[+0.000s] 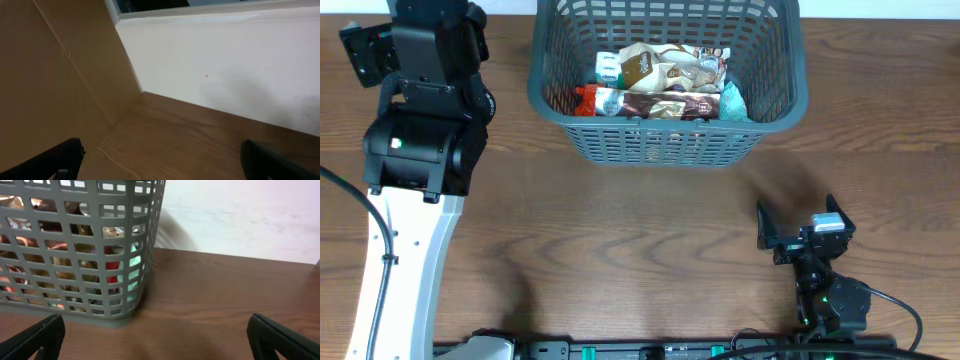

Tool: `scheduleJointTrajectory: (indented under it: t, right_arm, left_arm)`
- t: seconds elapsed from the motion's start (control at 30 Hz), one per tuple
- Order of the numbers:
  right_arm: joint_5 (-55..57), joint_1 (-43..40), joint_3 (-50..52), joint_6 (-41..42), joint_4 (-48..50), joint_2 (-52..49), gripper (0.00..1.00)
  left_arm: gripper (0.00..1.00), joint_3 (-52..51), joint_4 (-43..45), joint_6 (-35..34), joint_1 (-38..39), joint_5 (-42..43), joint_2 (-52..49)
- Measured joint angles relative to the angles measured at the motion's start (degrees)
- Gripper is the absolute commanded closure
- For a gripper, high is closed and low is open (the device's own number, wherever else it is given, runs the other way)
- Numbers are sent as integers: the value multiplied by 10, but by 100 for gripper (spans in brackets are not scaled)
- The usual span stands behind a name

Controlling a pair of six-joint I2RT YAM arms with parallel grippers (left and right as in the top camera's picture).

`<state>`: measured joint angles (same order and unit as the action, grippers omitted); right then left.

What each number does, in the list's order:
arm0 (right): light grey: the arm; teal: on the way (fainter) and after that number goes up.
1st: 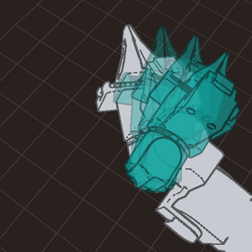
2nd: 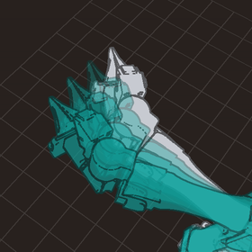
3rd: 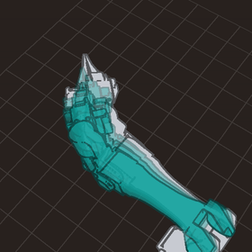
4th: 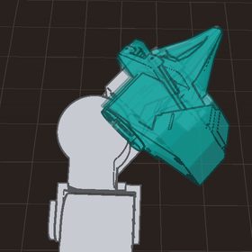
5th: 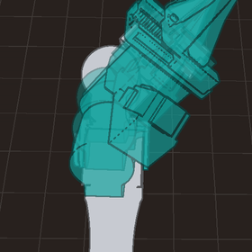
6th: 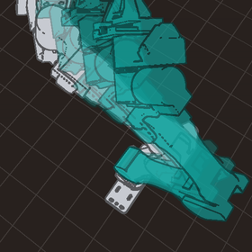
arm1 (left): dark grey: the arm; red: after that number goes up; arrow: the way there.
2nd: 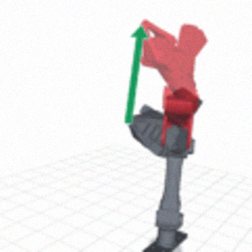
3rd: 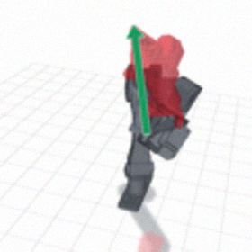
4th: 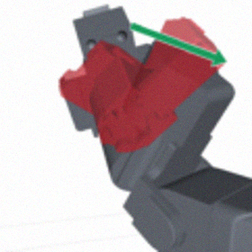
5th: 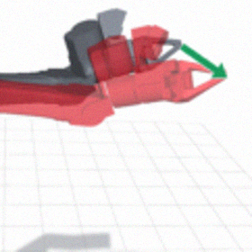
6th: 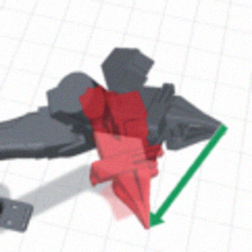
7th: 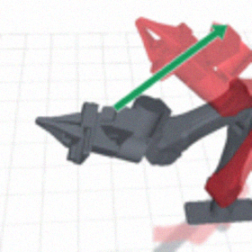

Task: Pack container

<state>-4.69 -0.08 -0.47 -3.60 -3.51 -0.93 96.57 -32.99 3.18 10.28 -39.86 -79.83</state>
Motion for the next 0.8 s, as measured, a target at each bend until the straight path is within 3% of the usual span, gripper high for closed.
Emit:
scheduleJointTrajectory:
  t: [0.8]
  right_arm:
    - [2,0,0,-6,0,0,1]
  left_arm:
    - [1,0,0,0,0,0,0]
